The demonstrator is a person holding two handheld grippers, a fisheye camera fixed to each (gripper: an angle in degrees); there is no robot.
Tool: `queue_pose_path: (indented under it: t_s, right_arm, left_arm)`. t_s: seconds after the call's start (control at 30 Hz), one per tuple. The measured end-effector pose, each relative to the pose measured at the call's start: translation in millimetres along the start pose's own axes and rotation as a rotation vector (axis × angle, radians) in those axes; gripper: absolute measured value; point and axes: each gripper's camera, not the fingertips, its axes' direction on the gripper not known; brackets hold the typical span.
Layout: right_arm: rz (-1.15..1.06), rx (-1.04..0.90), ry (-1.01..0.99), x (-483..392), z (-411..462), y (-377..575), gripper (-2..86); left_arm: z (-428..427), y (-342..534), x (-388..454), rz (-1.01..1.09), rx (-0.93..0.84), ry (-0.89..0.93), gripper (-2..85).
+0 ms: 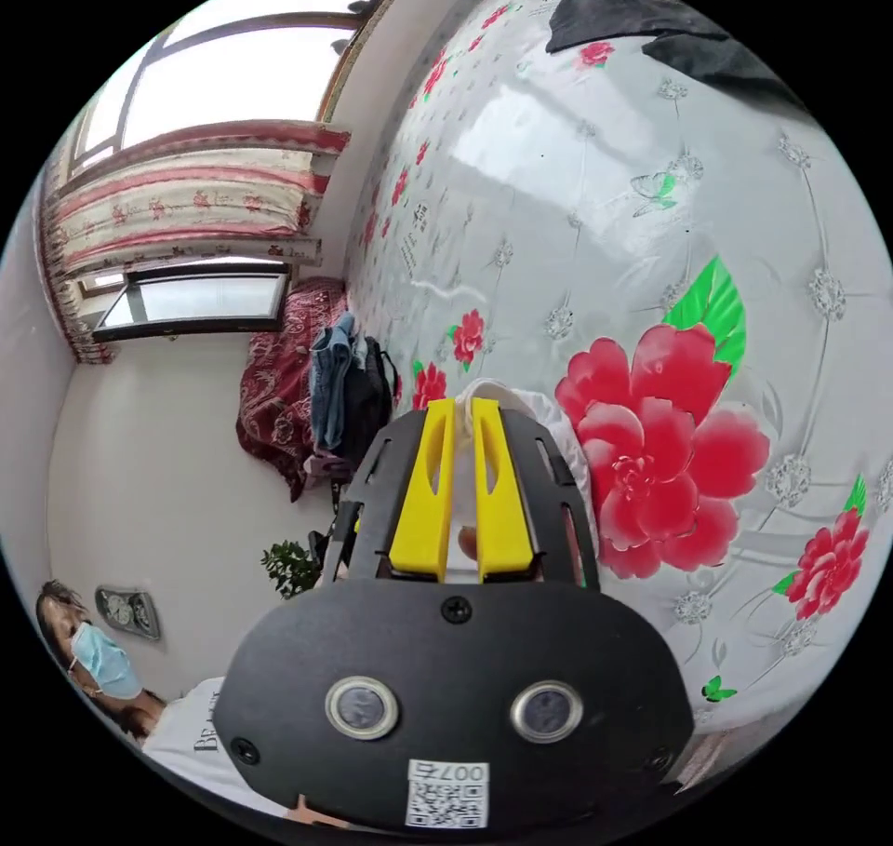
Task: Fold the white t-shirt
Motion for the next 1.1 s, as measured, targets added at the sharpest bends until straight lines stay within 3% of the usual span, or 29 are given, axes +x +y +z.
queue_pose_path:
  t_s: [0.27,0.53,0.7,0.9,1.1]
  right_arm:
    - [-0.072,-0.007,0.108,52.4,-24.1,50.5,5.2]
    - [0.081,-0.144,-0.044,104.5,6.9,65.0,6.6]
    - [0.097,-0.077,-0.041,113.2,9.8,52.7,3.1]
    - [0.168,0.001,-0.056,140.5,-5.8,73.9,1.1]
    - [-0.253,-0.026,0.074,22.4,9.5,47.5,0.7]
  left_arm:
    - [-28.1,59.3,-12.6,0.286,-0.034,-0.176,10.2]
    - [-22.4,106.4,-35.5,0.212,-0.153,-0.148,10.4]
    - [-22.3,90.3,-61.9,0.163,-0.197,-0.09,5.3]
    - [-37.0,92.1,-87.7,0.131,-0.24,-0.007,6.3]
    - [-58.1,97.2,-113.3,0.087,-0.252,0.035,7.3]
